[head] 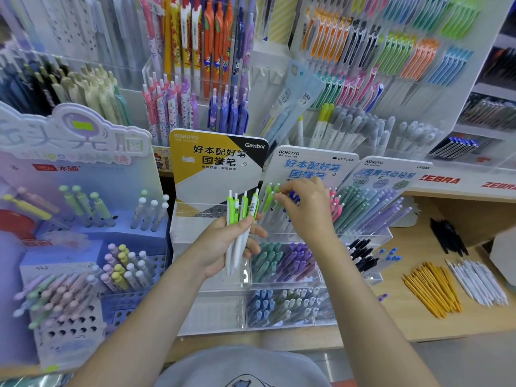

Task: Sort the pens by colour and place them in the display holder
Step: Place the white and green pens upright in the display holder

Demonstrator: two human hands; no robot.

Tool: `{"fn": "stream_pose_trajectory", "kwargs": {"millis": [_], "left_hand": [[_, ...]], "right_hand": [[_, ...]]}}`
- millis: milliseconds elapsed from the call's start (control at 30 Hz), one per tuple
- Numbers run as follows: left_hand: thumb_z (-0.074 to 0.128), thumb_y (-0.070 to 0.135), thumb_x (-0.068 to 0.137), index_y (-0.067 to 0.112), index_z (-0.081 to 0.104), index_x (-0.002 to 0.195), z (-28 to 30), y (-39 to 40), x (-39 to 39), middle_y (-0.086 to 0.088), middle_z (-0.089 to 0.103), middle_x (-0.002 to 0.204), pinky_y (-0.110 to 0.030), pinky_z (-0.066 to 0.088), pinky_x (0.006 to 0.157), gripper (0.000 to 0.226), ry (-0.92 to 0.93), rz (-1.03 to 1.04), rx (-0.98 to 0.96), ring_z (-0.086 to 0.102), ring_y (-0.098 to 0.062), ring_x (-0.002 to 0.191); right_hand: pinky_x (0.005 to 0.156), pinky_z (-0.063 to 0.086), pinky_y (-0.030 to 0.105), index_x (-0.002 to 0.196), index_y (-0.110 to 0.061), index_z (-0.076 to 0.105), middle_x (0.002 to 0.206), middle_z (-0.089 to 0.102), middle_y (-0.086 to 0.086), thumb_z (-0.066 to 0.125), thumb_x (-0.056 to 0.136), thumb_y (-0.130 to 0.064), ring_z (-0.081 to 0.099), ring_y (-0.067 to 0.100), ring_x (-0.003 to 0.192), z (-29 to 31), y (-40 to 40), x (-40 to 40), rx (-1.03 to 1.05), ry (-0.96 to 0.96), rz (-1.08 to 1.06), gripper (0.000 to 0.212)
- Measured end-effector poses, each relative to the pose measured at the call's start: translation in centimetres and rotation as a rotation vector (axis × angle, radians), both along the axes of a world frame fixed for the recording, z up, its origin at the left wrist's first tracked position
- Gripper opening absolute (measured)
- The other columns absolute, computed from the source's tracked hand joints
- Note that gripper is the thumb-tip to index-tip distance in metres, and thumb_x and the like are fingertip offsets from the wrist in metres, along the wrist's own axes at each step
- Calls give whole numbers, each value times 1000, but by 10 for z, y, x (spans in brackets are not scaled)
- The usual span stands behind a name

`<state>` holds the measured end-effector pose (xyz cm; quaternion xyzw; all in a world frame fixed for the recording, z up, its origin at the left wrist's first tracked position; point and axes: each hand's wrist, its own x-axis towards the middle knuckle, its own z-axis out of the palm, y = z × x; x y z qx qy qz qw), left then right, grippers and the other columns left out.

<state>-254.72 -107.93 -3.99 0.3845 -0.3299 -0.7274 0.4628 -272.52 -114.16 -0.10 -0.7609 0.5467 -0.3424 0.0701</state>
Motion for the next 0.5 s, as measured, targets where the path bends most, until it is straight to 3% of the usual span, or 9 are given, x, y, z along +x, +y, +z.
{"fn": "stream_pose_trajectory", "kwargs": {"millis": [133,267,367,500], "left_hand": [[58,28,90,9,65,115,5,1,-1,-9,73,87,-31,56,61,32,7,8,-17,67,-22,64],[60,30,86,10,63,118,9,1,-3,-10,73,86,-38,55,71,38,-6,6,-41,68,-23,64],[60,30,86,11,62,117,10,1,-8,-10,73,84,-36,53,66,36,-44,-4,-64,67,-23,63],[61,29,86,10,64,112,8,0,-13,-11,72,83,-30,50,57,32,-63,-14,-69,66,-23,62]], "right_hand": [[75,43,43,94,-14,76,85,65,2,75,84,-21,52,28,85,-2,-4,-1,-77,54,-15,13],[81,47,31,94,-18,76,85,68,-8,68,91,-26,58,18,86,19,10,1,125,-216,81,11],[71,48,19,88,-22,75,79,69,-14,72,88,-23,58,1,72,30,18,5,323,-363,183,4],[66,45,14,87,-16,75,76,68,-12,72,88,-19,56,-2,68,32,20,1,430,-455,195,4]]}}
